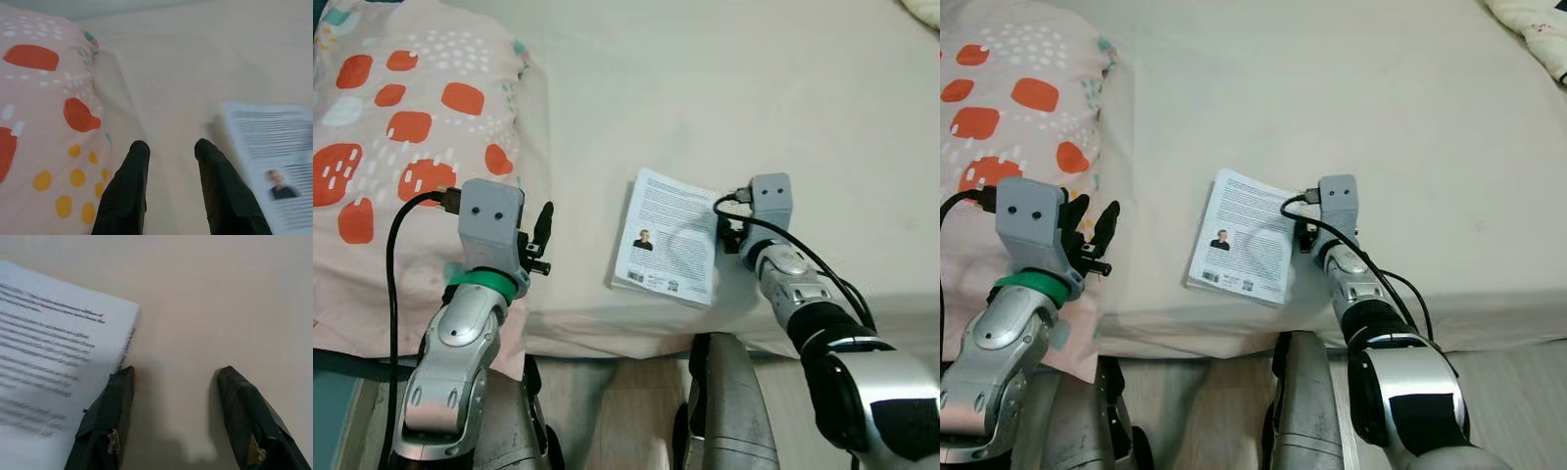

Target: Clean up the room

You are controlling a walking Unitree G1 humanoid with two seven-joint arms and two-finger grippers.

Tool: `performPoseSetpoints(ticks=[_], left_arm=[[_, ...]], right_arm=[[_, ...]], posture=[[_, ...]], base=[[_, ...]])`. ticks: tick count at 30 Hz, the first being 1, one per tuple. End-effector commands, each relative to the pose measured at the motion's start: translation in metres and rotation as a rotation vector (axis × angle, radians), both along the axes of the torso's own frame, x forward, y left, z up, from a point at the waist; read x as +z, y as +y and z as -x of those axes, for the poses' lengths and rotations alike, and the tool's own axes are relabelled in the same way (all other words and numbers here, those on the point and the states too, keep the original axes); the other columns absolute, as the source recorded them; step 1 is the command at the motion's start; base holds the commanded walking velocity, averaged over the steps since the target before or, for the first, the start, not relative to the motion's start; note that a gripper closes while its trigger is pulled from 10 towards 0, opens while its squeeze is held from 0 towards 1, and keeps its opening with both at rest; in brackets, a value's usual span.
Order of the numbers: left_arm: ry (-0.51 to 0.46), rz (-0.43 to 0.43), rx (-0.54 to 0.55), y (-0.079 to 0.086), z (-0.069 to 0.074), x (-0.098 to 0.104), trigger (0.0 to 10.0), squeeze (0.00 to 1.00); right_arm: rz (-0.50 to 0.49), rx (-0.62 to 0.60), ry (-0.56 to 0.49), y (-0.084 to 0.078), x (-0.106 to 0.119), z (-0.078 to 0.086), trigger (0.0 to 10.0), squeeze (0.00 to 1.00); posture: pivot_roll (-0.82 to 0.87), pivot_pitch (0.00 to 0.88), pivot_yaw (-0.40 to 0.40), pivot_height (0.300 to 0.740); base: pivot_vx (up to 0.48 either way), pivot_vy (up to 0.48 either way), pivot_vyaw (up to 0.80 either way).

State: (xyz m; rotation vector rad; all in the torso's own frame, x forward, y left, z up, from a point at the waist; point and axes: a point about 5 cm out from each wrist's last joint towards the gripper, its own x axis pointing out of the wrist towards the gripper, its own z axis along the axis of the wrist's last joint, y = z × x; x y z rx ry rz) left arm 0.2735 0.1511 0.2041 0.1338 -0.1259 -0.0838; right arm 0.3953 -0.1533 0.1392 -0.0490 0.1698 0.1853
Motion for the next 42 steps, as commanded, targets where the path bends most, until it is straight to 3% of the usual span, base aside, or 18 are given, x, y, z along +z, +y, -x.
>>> performPoseSetpoints(ticks=[1,2,4,8,10,15,20,21,23,27,31,33,37,42], left_arm=[[0.016,0.0,0.007,0.0,0.002,-0.002,10.0,0.0],[0.015,0.001,0.008,0.0,0.002,-0.001,10.0,0.0],[0.015,0.001,0.008,0.0,0.002,-0.001,10.0,0.0],[0.015,0.005,0.011,-0.001,0.002,-0.001,10.0,0.0],[0.016,0.006,0.012,-0.001,0.002,-0.001,10.0,0.0],[0.017,0.014,0.015,-0.003,0.002,-0.001,10.0,0.0],[0.017,0.018,0.016,-0.003,0.002,-0.002,10.0,0.0],[0.018,0.022,0.015,-0.004,0.002,-0.003,10.0,0.0],[0.018,0.022,0.015,-0.004,0.002,-0.003,10.0,0.0],[0.019,0.025,0.014,-0.005,0.001,-0.003,10.0,0.0],[0.02,0.031,0.007,-0.008,-0.001,-0.004,10.0,0.0],[0.02,0.031,0.007,-0.008,-0.001,-0.004,10.0,0.0],[0.014,0.037,0.001,-0.01,-0.005,-0.004,10.0,0.0],[0.012,0.039,0.002,-0.01,-0.005,-0.004,10.0,0.0]], right_arm=[[-0.004,0.106,0.011,0.021,-0.002,0.001,10.0,0.0],[-0.004,0.146,0.006,0.03,0.001,0.001,10.0,0.0],[-0.004,0.146,0.006,0.03,0.001,0.001,10.0,0.0],[-0.014,0.231,0.012,0.051,0.0,0.003,10.0,0.0],[-0.016,0.241,0.016,0.054,-0.001,0.004,10.0,0.0],[0.005,0.209,0.055,0.048,-0.013,0.007,10.0,0.0],[0.057,0.185,0.094,0.035,-0.026,0.012,10.0,0.0],[0.103,0.18,0.125,0.023,-0.035,0.017,10.0,0.0],[0.103,0.18,0.125,0.023,-0.035,0.017,10.0,0.0],[0.13,0.247,0.168,0.017,-0.045,0.023,10.0,0.0],[0.101,0.42,0.206,0.02,-0.054,0.033,10.0,0.0],[0.101,0.42,0.206,0.02,-0.054,0.033,10.0,0.0],[0.074,0.693,0.252,0.037,-0.061,0.048,10.0,0.0],[0.077,0.771,0.258,0.042,-0.063,0.053,10.0,0.0]], posture=[[0.14,0.252,0.062,0.49],[0.14,0.252,0.06,0.49],[0.14,0.252,0.06,0.49],[0.13,0.252,0.05,0.49],[0.13,0.252,0.048,0.49],[0.13,0.249,0.04,0.49],[0.12,0.248,0.037,0.49],[0.11,0.247,0.036,0.49],[0.11,0.247,0.036,0.49],[0.1,0.246,0.035,0.49],[0.08,0.236,0.034,0.49],[0.08,0.236,0.034,0.49],[0.07,0.224,0.028,0.49],[0.07,0.22,0.025,0.49]], base=[[0.0,0.0,0.0],[0.0,0.0,0.0],[0.0,0.0,0.0],[0.0,0.0,0.0],[0.0,0.0,0.0],[0.0,0.0,0.0],[0.0,0.0,0.0],[0.0,0.0,0.0],[0.0,0.0,0.0],[0.0,0.0,0.0],[0.0,0.0,0.0],[0.0,0.0,0.0],[0.0,0.0,0.0],[0.0,0.0,0.0]])
